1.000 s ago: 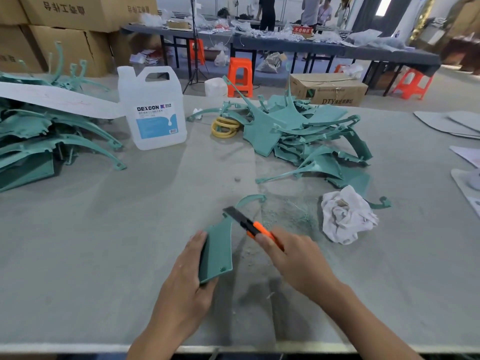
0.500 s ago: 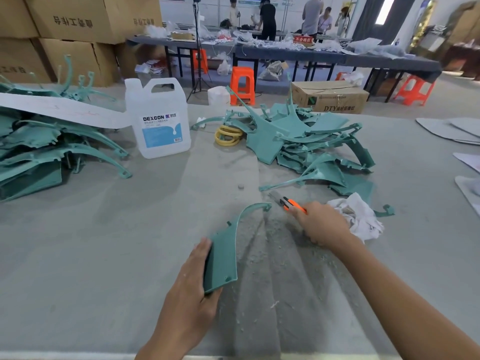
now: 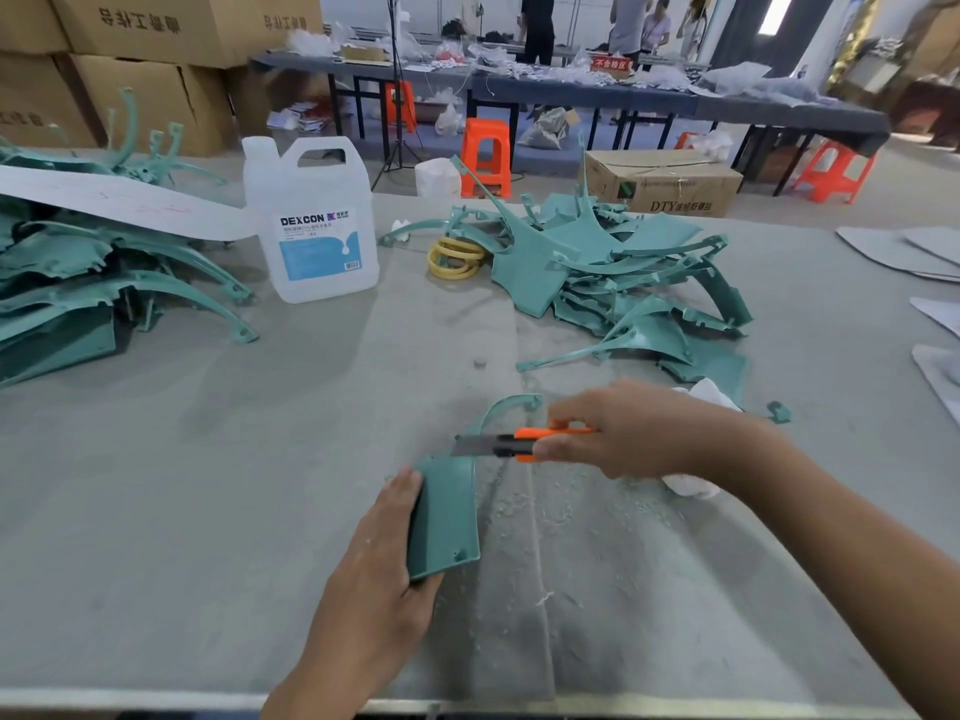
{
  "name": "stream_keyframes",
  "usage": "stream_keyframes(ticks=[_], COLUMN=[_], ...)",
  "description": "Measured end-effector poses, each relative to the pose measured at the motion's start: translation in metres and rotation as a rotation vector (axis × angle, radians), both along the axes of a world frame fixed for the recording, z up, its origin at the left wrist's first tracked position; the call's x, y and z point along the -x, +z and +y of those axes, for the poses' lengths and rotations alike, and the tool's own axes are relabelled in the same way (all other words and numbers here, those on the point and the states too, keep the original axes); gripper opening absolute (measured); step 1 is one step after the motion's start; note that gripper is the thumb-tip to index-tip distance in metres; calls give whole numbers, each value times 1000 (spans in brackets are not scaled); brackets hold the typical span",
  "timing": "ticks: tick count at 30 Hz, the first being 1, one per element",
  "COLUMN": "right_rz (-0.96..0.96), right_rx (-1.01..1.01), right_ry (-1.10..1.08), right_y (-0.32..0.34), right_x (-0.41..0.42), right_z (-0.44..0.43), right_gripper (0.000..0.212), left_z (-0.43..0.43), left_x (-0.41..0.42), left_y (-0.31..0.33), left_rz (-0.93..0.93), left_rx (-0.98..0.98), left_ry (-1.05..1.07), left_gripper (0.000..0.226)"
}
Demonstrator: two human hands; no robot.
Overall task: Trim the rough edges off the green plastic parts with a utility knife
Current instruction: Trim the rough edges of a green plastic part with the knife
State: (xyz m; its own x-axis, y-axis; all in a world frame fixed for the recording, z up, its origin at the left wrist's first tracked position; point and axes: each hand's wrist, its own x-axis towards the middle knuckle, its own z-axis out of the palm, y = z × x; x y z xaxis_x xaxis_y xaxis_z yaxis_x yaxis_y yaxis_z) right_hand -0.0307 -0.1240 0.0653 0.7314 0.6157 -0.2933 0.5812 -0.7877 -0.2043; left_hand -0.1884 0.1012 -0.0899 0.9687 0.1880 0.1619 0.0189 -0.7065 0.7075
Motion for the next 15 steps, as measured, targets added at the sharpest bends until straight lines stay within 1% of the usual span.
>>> stream_keyframes(ticks=[3, 4, 6, 8, 10, 11, 12, 13, 15], right_rz=[-224, -260, -197, -106, -181, -242, -263, -234, -99], right_rx=[100, 151, 208, 195, 168, 122, 20, -131, -406], right_ry=[-67, -123, -245, -319, -330, -347, -380, -425, -466], right_y=[-16, -25, -44, -59, -66, -68, -70, -71, -72], right_x=[-39, -52, -72, -78, -75, -70, -61, -49, -17], right_z=[0, -4, -19, -32, -33, -31, -27, -23, -11], right_gripper=[47, 46, 46, 42, 44, 46, 47, 45, 37], left_z=[0, 0, 1, 1, 1, 2, 2, 3, 2], left_x=[-1, -1, -1, 0, 0, 0, 0, -1, -4], left_y=[0, 1, 2, 2, 2, 1, 1, 1, 4], left_rz=[-1, -2, 0, -2, -3, -5, -8, -13, -36], left_rx=[-2, 4, 24, 43, 46, 44, 44, 50, 74], left_ry=[-14, -13, -6, -7, 0, 13, 27, 48, 91], left_gripper=[87, 86, 86, 87, 86, 86, 85, 82, 74])
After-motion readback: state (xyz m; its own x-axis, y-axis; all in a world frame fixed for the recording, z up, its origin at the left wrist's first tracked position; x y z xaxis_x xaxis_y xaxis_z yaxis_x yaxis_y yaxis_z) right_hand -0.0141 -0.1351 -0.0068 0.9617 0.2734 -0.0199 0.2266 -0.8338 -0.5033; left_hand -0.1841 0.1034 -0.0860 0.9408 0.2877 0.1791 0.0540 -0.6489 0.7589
